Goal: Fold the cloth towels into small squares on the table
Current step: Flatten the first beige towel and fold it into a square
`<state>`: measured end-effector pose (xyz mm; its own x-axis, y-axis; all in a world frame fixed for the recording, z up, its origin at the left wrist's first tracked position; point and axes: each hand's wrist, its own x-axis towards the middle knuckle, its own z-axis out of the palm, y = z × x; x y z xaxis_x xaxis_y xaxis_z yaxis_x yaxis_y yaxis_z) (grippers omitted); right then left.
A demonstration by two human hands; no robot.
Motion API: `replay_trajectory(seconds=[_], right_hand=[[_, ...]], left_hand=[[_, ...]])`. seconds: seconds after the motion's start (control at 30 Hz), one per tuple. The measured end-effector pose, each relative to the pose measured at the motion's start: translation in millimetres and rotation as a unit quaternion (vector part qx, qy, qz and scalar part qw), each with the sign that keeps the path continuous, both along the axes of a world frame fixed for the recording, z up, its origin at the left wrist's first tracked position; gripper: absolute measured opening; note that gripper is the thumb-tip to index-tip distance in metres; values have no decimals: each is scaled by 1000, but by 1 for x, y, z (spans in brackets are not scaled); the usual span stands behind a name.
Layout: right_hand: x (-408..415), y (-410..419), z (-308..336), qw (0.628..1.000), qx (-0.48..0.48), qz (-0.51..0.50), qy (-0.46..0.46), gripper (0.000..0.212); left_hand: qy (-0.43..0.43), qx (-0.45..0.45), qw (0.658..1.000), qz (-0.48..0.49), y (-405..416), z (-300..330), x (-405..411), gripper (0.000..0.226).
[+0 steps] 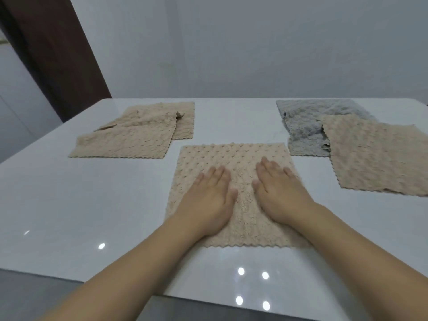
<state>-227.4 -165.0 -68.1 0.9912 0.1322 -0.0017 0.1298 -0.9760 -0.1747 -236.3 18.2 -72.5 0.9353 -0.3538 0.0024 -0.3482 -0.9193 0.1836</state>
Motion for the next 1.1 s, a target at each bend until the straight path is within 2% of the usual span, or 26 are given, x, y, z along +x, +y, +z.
replay_trajectory(seconds=[0.33, 0.43, 0.53, 0.63, 0.8, 1.0, 1.1], right_hand=[[-15, -44, -3, 994, -47, -84, 48, 60], [-16, -31, 9, 995, -51, -91, -2, 61], [-31, -8, 17, 997, -2, -49, -53, 59], [-57, 5, 0, 1000, 13, -5, -19, 59], [-71, -28, -9, 1000, -6, -27, 6, 59], [-85, -49, -3, 996, -34, -75, 45, 60], [-88, -39, 5, 992, -98, -79, 6, 60]], left_hand=[[38, 25, 997, 65, 62, -1, 2, 63], [18, -1, 996, 82, 42, 9, -6, 63], [8, -58, 997, 44, 10, 9, -29, 61], [9, -11, 1000, -5, 3, -4, -50, 63], [25, 25, 999, -28, 43, -3, -49, 64], [52, 38, 998, 8, 77, -1, -51, 68], [29, 57, 998, 21, 74, 0, -56, 65]])
